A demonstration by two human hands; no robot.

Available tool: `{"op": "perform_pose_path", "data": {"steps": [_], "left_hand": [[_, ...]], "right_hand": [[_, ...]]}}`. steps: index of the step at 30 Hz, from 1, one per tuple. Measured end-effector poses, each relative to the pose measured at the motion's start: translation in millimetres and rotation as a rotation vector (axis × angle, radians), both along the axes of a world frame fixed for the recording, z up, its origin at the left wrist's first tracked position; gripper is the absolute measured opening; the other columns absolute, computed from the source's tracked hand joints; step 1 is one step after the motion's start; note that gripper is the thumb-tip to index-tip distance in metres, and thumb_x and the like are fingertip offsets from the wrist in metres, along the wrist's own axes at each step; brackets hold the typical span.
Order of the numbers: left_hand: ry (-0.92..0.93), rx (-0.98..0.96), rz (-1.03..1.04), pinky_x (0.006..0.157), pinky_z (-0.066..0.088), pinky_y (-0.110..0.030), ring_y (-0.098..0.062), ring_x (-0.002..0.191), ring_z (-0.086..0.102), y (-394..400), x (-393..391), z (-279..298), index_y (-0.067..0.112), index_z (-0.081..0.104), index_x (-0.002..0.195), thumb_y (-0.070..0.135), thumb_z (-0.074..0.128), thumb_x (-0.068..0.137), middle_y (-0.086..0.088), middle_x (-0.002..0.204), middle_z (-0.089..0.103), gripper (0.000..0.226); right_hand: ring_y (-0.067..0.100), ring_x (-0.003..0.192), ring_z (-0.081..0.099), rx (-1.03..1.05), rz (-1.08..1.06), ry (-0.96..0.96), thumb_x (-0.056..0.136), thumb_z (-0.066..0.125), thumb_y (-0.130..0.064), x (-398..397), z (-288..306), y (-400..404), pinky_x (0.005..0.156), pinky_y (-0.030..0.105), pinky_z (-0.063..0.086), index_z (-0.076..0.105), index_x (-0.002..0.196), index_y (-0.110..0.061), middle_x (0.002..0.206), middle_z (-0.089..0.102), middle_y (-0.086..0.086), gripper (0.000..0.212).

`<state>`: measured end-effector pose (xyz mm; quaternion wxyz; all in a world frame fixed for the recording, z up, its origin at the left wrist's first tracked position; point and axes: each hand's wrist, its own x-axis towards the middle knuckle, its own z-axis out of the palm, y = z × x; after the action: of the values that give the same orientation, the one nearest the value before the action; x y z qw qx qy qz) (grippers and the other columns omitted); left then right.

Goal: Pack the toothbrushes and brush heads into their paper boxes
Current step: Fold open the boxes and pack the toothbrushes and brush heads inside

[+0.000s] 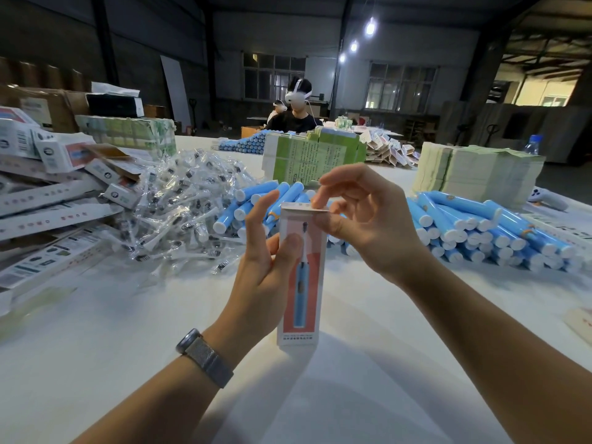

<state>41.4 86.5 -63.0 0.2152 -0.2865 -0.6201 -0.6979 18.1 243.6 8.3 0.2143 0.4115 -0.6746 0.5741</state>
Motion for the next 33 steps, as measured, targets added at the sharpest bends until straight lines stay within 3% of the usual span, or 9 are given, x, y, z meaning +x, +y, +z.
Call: {"op": "perform_pose_path", "data": {"steps": [5, 9, 13, 17, 22, 27, 33], "left_hand": [[0.019, -0.028, 0.021, 0.072, 0.056, -0.067, -0.038, 0.087, 0.067, 0.5, 1.1, 0.2, 0.056, 0.044, 0.122, 0.042, 0.049, 0.094, 0.011, 0.106, 0.069, 0.032], [-0.002, -0.020, 0.028, 0.071, 0.055, -0.068, -0.045, 0.084, 0.064, 1.3, 4.2, 2.7, 0.055, 0.046, 0.119, 0.033, 0.048, 0.099, 0.002, 0.100, 0.069, 0.030], [0.012, -0.034, 0.041, 0.073, 0.056, -0.066, -0.043, 0.086, 0.066, 2.1, 6.0, 3.5, 0.056, 0.045, 0.120, 0.029, 0.047, 0.099, -0.003, 0.101, 0.069, 0.035], [0.014, -0.051, 0.070, 0.073, 0.056, -0.065, -0.041, 0.084, 0.067, 1.7, 5.3, 2.5, 0.060, 0.043, 0.120, 0.035, 0.047, 0.097, -0.005, 0.100, 0.068, 0.034], [0.060, -0.096, 0.094, 0.072, 0.057, -0.062, -0.036, 0.083, 0.069, 3.4, 6.5, 1.1, 0.063, 0.039, 0.121, 0.046, 0.047, 0.093, -0.001, 0.101, 0.069, 0.034], [0.067, -0.107, 0.105, 0.072, 0.056, -0.063, -0.043, 0.082, 0.067, 2.3, 6.5, 0.0, 0.067, 0.035, 0.126, 0.048, 0.047, 0.093, -0.005, 0.101, 0.069, 0.040], [0.094, -0.128, 0.102, 0.071, 0.056, -0.063, -0.040, 0.079, 0.069, 2.2, 5.8, -1.2, 0.061, 0.029, 0.132, 0.046, 0.044, 0.095, 0.002, 0.106, 0.070, 0.043]], "right_hand": [[0.017, 0.084, 0.066, -0.025, 0.020, -0.051, 0.079, 0.076, -0.011, 2.7, 2.3, -0.8, 0.075, 0.039, 0.051, 0.065, 0.096, -0.022, 0.084, 0.069, -0.006, 0.023], [0.018, 0.092, 0.065, 0.025, -0.001, -0.042, 0.081, 0.072, -0.004, 4.7, 2.0, -4.7, 0.075, 0.038, 0.050, 0.065, 0.103, -0.030, 0.092, 0.070, -0.005, 0.034], [0.020, 0.097, 0.068, 0.094, -0.045, -0.039, 0.081, 0.069, -0.002, 4.9, 3.5, -4.8, 0.075, 0.051, 0.051, 0.065, 0.100, -0.030, 0.096, 0.073, -0.006, 0.034], [0.021, 0.094, 0.070, 0.118, -0.124, 0.030, 0.081, 0.069, -0.002, 7.1, 4.7, -6.9, 0.073, 0.048, 0.051, 0.063, 0.089, -0.029, 0.091, 0.073, -0.009, 0.029], [0.015, 0.089, 0.071, 0.105, -0.129, 0.031, 0.080, 0.075, -0.010, 10.1, 8.0, -8.9, 0.075, 0.049, 0.052, 0.062, 0.092, -0.031, 0.086, 0.073, -0.008, 0.027], [0.013, 0.084, 0.070, 0.115, -0.152, 0.081, 0.080, 0.076, -0.011, 9.7, 8.8, -8.5, 0.073, 0.049, 0.053, 0.064, 0.092, -0.029, 0.086, 0.073, -0.005, 0.026], [0.024, 0.085, 0.072, 0.006, -0.142, 0.012, 0.081, 0.076, -0.008, 9.6, 7.7, -8.6, 0.072, 0.058, 0.053, 0.066, 0.098, -0.026, 0.083, 0.075, 0.003, 0.027]]}}
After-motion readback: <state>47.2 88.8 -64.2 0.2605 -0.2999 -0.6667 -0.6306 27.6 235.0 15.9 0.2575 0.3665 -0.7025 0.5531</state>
